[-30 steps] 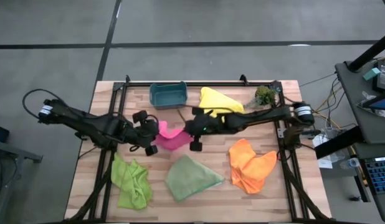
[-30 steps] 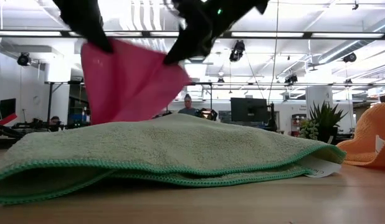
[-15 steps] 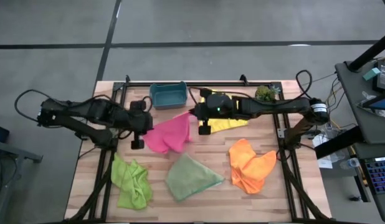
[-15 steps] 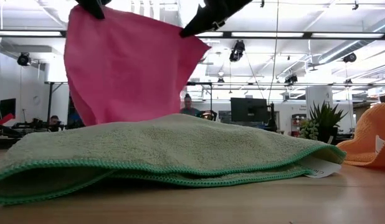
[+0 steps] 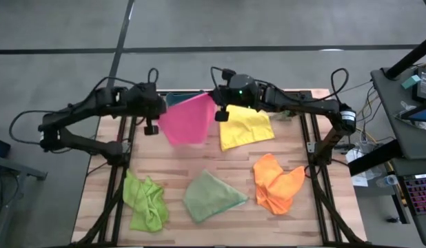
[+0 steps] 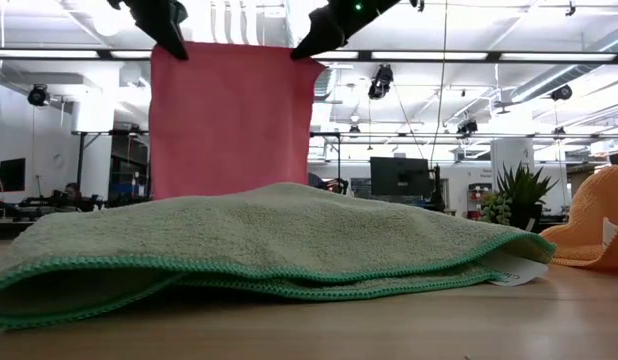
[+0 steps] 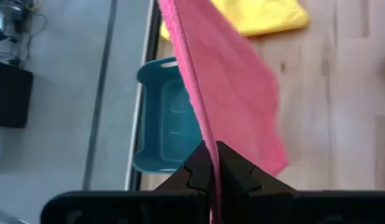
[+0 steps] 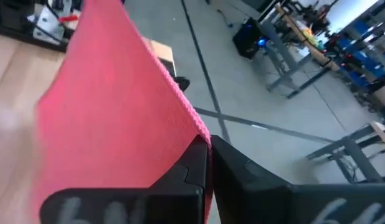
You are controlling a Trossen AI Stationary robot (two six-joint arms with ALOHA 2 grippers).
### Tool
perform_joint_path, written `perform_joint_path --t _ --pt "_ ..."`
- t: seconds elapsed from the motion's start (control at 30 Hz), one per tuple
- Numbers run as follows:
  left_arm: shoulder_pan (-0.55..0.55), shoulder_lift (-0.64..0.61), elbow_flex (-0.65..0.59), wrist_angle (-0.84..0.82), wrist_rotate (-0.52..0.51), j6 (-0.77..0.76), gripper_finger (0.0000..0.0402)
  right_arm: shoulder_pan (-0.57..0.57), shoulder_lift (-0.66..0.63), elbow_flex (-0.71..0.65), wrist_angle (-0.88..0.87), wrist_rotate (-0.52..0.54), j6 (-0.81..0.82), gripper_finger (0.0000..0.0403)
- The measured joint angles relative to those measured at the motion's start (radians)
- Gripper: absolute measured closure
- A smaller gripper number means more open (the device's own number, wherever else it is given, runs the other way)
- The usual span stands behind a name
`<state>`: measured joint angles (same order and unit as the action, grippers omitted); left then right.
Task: Fold microfiber towels
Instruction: Fold the pink microfiber towel
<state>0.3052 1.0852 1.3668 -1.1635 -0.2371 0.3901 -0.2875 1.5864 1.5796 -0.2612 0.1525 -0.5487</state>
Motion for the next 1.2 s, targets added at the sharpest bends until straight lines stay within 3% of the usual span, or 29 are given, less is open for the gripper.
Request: perform_joint_path --t 0.17,0.33,0.43,0.53,0.83,1.03,1.2 --pt "0.004 -0.019 -0.013 -0.01 0.006 0.036 0.0401 0.003 -0.004 0.011 -0.106 -0.092 0.039 0.0395" --pt "-0.044 -0.02 -0.087 -0.03 0.135 -0.063 0.0401 0.058 0.001 -0.013 -0.26 -0.111 0.095 0.0395" --pt "-0.1 -0.022 -0.151 -0.028 0.194 -0.133 0.0401 0.105 0.001 -0.06 -0.288 -0.177 0.129 0.0395" --pt "-0.173 -0.013 -0.215 -0.018 0.216 -0.215 0.0401 0.154 0.001 -0.115 -0.277 -0.242 0.172 0.0395" --pt "-0.4 0.019 -0.379 0.13 0.275 -0.492 0.0401 0.305 0.001 -0.266 -0.204 -0.255 0.275 0.0395" --pt "-0.51 0.06 -0.437 0.236 0.311 -0.659 0.0401 0.378 0.002 -0.31 -0.165 -0.255 0.325 0.0395" --pt "-0.574 0.127 -0.444 0.291 0.315 -0.699 0.0401 0.409 0.009 -0.329 -0.164 -0.258 0.35 0.0395"
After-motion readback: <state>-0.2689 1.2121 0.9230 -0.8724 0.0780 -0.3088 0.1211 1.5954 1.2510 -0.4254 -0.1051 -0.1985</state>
